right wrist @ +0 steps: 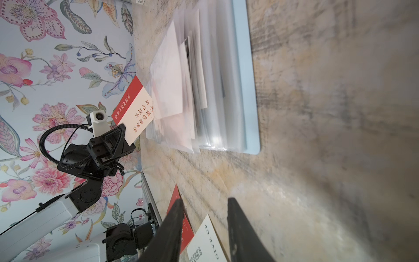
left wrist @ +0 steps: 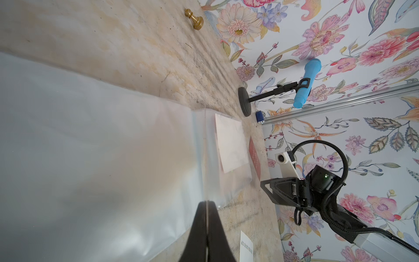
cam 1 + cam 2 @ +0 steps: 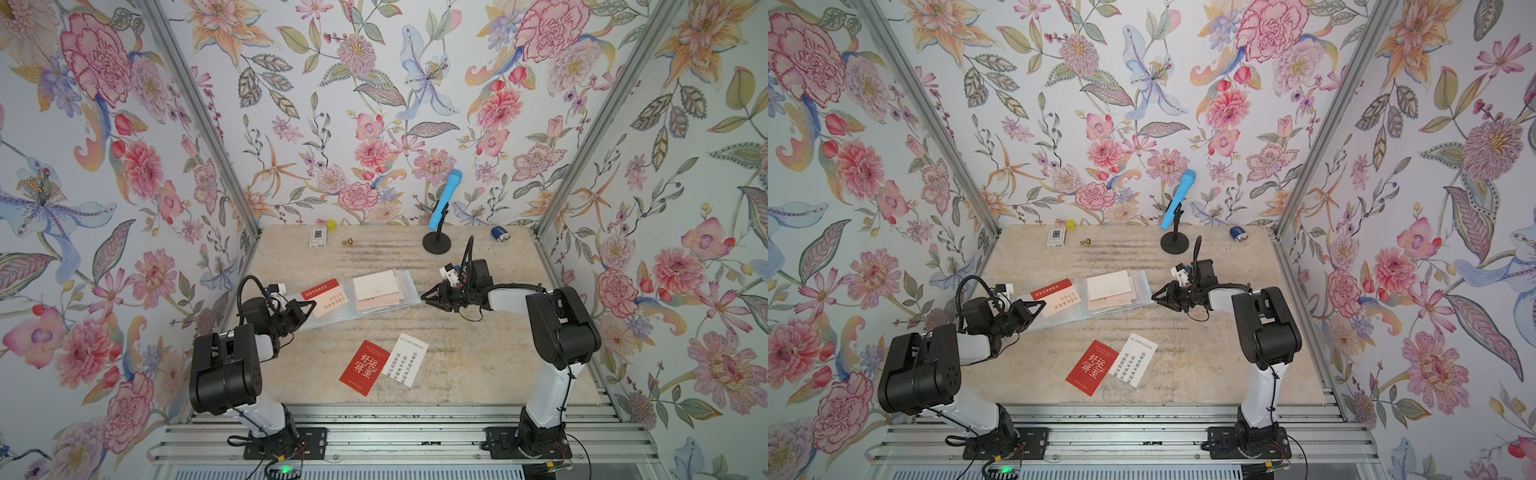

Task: Place the photos into the photo albums
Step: Insert the photo into the photo album.

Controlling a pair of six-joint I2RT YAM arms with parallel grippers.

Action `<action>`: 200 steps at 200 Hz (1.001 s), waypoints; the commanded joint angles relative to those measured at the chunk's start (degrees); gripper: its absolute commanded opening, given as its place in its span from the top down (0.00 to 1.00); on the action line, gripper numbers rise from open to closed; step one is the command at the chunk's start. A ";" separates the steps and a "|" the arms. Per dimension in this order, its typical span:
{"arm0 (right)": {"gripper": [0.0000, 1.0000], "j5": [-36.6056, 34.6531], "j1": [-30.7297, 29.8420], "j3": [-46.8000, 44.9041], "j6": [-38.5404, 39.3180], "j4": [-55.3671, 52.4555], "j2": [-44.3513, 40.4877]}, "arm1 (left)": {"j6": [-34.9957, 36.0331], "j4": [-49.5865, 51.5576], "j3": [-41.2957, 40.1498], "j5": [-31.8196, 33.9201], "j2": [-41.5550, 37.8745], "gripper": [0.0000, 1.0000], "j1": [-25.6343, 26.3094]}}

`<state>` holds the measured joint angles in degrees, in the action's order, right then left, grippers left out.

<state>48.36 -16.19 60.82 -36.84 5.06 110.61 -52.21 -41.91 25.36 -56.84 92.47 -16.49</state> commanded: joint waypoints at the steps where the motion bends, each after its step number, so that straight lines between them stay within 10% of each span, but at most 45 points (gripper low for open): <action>1: 0.65 -0.29 -0.73 1.75 0.44 -1.24 0.97 | -1.58 -3.03 -1.01 -1.19 0.90 1.00 -0.22; 109: 0.65 -0.28 -0.90 3.61 1.02 -2.84 1.10 | -7.38 -11.66 -1.22 -1.96 5.10 1.00 2.87; 200: 0.65 -0.38 -0.84 3.16 1.50 -2.93 1.78 | 16.78 26.01 8.67 9.03 -4.38 1.00 2.08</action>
<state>48.36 -16.82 63.33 -36.60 3.11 111.04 -43.59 -26.55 32.10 -51.83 91.31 -13.87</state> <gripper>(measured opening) 0.354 0.043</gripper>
